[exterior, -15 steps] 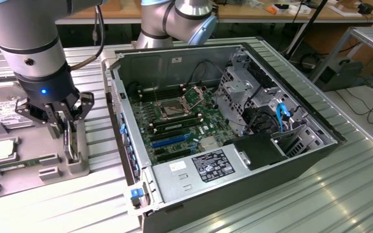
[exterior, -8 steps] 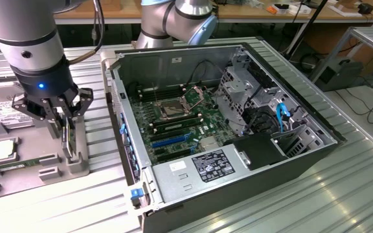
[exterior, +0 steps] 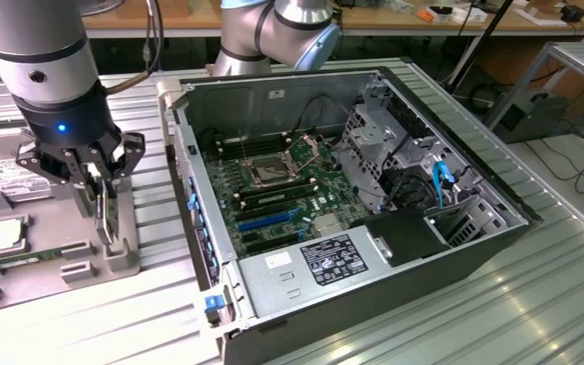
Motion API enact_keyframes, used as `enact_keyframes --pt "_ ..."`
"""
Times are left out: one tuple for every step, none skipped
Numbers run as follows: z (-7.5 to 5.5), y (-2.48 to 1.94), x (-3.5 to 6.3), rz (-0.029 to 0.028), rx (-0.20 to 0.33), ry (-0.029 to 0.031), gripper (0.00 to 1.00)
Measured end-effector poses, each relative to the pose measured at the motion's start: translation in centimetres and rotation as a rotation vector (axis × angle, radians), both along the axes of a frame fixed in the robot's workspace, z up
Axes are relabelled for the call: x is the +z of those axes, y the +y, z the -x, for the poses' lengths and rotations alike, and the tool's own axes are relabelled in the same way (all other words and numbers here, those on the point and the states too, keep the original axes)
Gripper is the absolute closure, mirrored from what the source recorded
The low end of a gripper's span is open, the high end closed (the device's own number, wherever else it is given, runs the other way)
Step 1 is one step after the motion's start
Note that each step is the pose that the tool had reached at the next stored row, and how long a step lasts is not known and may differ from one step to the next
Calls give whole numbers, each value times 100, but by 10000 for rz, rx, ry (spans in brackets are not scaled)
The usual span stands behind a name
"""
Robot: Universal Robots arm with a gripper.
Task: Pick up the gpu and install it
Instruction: 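Pick up the gpu and move the gpu toward the slot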
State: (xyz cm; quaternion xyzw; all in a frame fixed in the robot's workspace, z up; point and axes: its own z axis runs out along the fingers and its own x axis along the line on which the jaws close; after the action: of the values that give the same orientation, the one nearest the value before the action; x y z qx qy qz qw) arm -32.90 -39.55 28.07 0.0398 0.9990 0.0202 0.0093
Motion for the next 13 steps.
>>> enact_keyframes --pt "0 0 20 0 0 3 73" --pt "0 0 31 0 0 4 73" --pt "0 0 46 0 0 6 73" --pt "0 0 74 1 0 11 73" --pt "0 0 99 0 0 14 73" --pt "0 0 111 0 0 15 73" --pt "0 0 126 0 0 16 73" --pt "0 0 141 0 0 17 73" --pt "0 0 157 0 0 18 73" --pt "0 0 167 0 0 20 73" --pt "0 0 176 0 0 22 73" --pt "0 0 176 -1 0 20 73" --pt "0 0 176 -1 0 20 73"
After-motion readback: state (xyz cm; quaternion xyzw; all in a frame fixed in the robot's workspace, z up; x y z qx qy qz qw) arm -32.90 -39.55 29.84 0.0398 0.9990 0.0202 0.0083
